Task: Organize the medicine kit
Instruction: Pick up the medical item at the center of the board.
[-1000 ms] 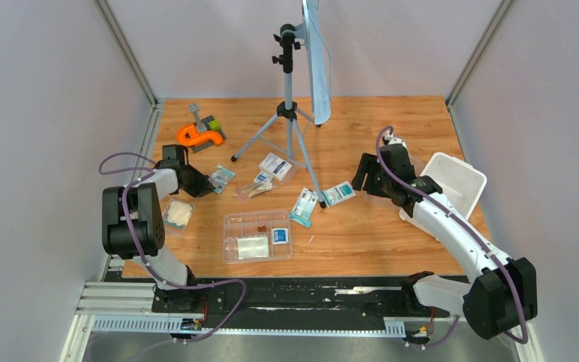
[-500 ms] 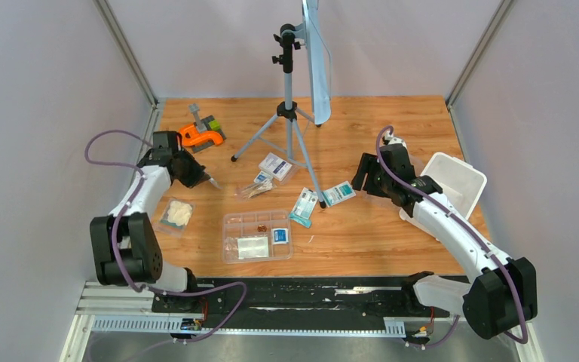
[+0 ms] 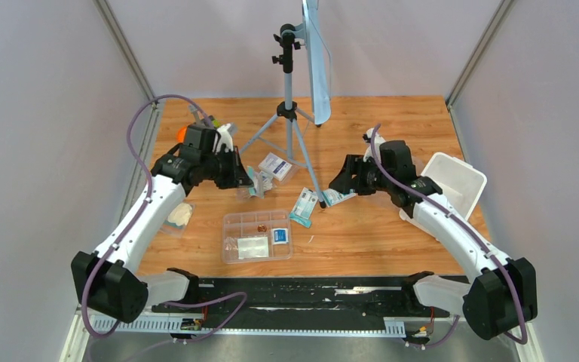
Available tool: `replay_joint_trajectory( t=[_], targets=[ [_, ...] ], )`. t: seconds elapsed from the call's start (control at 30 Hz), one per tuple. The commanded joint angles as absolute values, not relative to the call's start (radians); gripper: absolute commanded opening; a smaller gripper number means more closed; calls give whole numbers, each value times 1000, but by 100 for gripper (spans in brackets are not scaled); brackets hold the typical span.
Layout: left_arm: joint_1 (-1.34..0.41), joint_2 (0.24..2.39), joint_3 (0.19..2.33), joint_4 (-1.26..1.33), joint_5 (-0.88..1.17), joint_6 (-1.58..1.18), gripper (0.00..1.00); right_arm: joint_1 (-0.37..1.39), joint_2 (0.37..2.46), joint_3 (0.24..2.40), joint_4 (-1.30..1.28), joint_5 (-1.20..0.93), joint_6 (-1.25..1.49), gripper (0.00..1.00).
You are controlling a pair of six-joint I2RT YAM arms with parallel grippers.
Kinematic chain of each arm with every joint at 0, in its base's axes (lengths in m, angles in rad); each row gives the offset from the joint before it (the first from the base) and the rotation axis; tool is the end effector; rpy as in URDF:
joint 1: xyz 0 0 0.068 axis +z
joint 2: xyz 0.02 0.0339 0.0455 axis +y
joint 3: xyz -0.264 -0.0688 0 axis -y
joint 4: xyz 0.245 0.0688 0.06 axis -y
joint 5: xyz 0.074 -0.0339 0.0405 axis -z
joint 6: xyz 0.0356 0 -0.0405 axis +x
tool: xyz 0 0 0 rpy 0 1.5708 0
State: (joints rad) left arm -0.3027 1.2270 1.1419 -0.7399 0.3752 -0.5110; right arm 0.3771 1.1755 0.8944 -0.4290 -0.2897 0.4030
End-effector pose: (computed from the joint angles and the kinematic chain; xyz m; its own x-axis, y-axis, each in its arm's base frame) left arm 0.2375 -0.0878 0.3223 -0.8633 -0.2071 -0.4602 0.1061 0.8171 -0.5666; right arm 0.2309 0.1024 0.2763 -0.7749 0.0973 -0.6245 -0.2722 0.8404 0.4687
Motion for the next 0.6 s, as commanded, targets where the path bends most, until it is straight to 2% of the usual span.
replay_joint_trajectory(
  t=[0.0, 0.07, 0.2, 0.37, 0.57],
  targets=[
    [-367, 1230, 1185, -752, 506, -397, 0, 377, 1135, 836, -206, -717, 277, 65],
    [-390, 1236, 1188, -732, 555, -377, 0, 381, 1098, 763, -68, -839, 272, 64],
    [-443, 1235, 1188, -675, 684, -336, 0, 393, 1028, 661, 161, -879, 292, 70],
    [-503, 1239, 1194, -643, 798, -267, 0, 411, 1047, 698, 141, -887, 216, 74],
    [-603, 1228, 1207, -635, 867, -193, 0, 431, 1130, 764, 129, -994, 157, 83]
  ],
)
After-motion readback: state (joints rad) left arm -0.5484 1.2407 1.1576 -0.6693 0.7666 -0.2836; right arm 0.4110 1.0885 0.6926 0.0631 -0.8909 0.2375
